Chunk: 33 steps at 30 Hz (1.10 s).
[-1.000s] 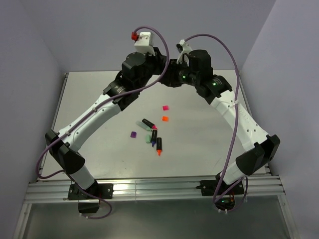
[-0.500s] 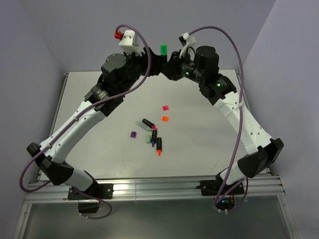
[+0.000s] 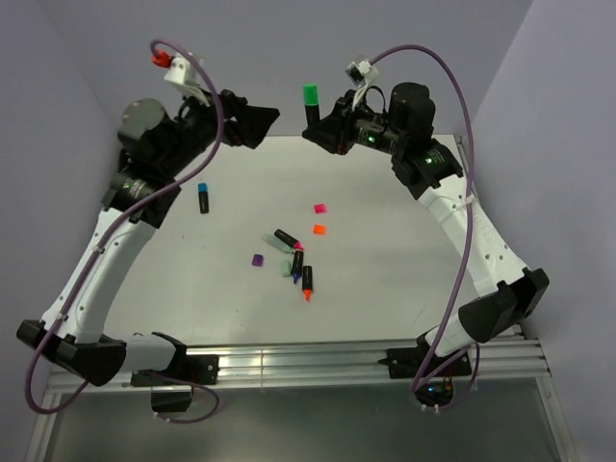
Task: Insert the pens into the pen caps
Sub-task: Press the pen cap onto the pen.
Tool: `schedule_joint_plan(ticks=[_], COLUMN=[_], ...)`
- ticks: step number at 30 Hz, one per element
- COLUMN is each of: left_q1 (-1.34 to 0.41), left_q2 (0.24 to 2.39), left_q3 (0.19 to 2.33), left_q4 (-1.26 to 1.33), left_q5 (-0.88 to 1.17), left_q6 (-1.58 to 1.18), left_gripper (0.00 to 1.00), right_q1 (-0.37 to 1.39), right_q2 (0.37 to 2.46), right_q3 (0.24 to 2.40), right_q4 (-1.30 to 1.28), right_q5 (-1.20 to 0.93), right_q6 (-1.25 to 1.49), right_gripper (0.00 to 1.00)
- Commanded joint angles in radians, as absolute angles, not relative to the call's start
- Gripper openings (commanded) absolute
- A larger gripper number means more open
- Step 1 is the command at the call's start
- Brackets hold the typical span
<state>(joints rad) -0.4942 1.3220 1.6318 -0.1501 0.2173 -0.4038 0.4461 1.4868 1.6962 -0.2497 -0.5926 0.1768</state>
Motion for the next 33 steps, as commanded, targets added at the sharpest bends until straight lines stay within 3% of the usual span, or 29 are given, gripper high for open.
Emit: schedule_joint_plan(ticks=[1,4,8,12,16,18,21,27,30,33], left_q1=[-0.363,-0.272,-0.181,-0.170,-0.187,-0.201,-0.267,-0.403,-0.434,-0.437], left_q2=[1.238,1.244,1.339,1.310,1.295,1.371,1.439,1.542,1.522,1.477], left_q3=[1.618,1.658,1.772,1.680,1.682,1.830,1.954,2.086,2.043,1.967], left_q4=[-0.153,-0.207,-0.233,-0.066,-0.150,-0.443,-0.682,-0.840,-0.816,-0.779], left_q5=[0.603,0.783,0.967,0.951,0.879,0.806,0.631,0.425,0.426,0.508], left_q6=[-0.333,-0.347,-0.449,-0.560,-0.271,0.004,0.283,0.406,0.408,0.410], left_gripper=[0.98,0.89,0.68,0.57,0.56,0.55,0.55,0.51,0.42,0.41], right_q1=[0.397,0.385,0.384,0.390,0.397,0.409,0.429,0.460,0.489,0.508], right_q2=[1.462,1.454,1.398,1.362,1.341,1.341,1.345,1.354,1.347,1.341], right_q3=[1.726,1.678,1.559,1.438,1.345,1.318,1.287,1.353,1.364,1.368], right_q4=[-0.167,-0.141,-0.054,-0.003,0.113,0.112,0.101,-0.177,-0.239,-0.299], right_q5=[-0.855,-1.021,-1.143,-1.180,-1.242,-1.236,-1.215,-1.089,-1.014,-0.951], right_q6=[0.193,0.231,0.319,0.405,0.538,0.573,0.583,0.323,0.237,0.148], right_gripper=[0.00,0.00,0.00,0.00,0.00,0.00,0.00,0.00,0.00,0.00])
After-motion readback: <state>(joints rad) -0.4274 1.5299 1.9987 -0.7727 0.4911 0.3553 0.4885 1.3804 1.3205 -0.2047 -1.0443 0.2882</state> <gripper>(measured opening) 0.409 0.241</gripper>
